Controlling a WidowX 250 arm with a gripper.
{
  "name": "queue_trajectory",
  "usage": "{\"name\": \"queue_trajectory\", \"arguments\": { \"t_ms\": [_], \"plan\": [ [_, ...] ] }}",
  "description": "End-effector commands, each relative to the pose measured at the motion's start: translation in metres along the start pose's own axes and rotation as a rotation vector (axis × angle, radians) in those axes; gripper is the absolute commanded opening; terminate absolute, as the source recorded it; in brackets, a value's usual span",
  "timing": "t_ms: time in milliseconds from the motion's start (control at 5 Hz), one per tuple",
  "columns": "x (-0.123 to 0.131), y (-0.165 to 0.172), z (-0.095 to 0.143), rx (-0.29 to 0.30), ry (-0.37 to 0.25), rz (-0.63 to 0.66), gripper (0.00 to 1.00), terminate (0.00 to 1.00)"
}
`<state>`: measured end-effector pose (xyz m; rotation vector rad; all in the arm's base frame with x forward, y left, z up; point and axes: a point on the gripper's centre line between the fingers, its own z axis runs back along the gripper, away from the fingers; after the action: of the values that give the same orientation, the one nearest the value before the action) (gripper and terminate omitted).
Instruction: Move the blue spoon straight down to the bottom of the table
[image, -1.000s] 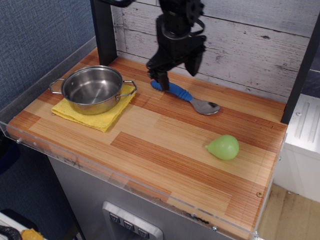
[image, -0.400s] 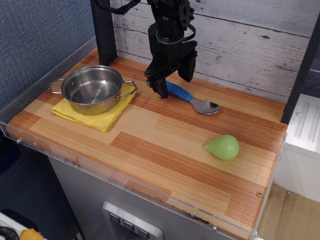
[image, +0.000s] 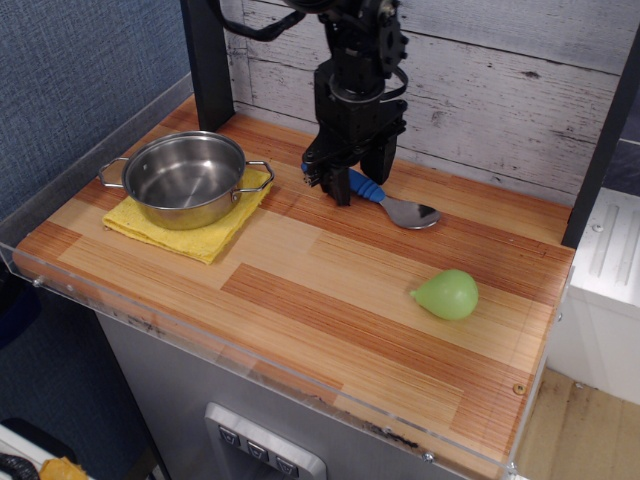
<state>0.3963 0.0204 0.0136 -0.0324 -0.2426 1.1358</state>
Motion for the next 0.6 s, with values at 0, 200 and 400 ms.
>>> {"name": "queue_trajectory", "arguments": {
  "t_ms": [0,200,400],
  "plan": [
    [-0.001,-0.005,0.010,-0.011,-0.014,-0.002,0.00,0.00],
    [-0.001,-0.006,0.013,-0.018,-0.006,-0.008,0.00,0.00],
    [0.000,-0.010,0.023,-0.047,0.010,-0.002,0.00,0.00]
  ]
}}
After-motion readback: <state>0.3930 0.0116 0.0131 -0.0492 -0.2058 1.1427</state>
